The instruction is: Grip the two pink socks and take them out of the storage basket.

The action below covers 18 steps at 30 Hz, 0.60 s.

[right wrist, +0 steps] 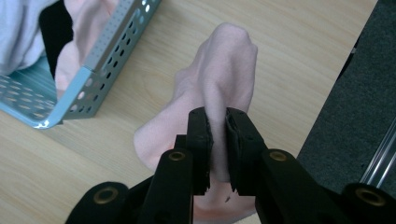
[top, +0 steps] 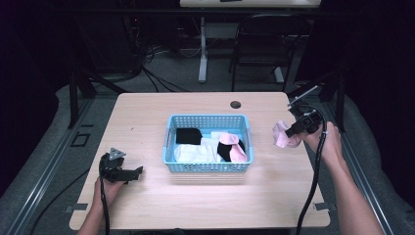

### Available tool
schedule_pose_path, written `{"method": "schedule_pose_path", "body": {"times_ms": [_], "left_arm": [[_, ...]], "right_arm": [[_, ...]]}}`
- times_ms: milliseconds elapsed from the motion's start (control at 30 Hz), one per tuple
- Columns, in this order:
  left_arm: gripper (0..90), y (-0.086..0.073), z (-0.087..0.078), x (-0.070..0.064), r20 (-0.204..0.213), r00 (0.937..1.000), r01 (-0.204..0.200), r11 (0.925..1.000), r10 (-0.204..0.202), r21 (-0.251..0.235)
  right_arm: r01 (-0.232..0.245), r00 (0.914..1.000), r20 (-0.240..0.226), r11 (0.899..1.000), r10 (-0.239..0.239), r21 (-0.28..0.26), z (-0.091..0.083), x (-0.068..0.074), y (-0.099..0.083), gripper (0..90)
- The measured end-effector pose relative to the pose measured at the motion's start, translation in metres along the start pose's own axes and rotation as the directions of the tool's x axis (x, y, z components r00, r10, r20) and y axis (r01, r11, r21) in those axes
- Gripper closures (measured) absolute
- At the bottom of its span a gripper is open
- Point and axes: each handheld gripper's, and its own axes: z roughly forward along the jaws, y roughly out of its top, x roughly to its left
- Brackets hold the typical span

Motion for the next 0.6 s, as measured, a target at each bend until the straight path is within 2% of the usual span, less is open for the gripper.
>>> {"method": "schedule_pose_path", "body": {"times_ms": [233,433,600], "left_arm": [[1.2,0.0,0.0,0.0,0.0,1.0,0.0,1.0,0.0,0.0],[1.2,0.0,0.0,0.0,0.0,1.0,0.0,1.0,0.0,0.0],[1.2,0.0,0.0,0.0,0.0,1.0,0.0,1.0,0.0,0.0]], "right_arm": [[-0.017,0.9998,-0.003,0.999,0.017,0.05,0.02,-0.009,-0.007,80.4],[-0.039,0.9991,-0.012,0.997,0.04,0.07,0.038,-0.012,-0.012,80.5],[-0.038,0.9991,-0.016,0.994,0.04,0.1,0.048,-0.015,-0.015,80.5]]}}
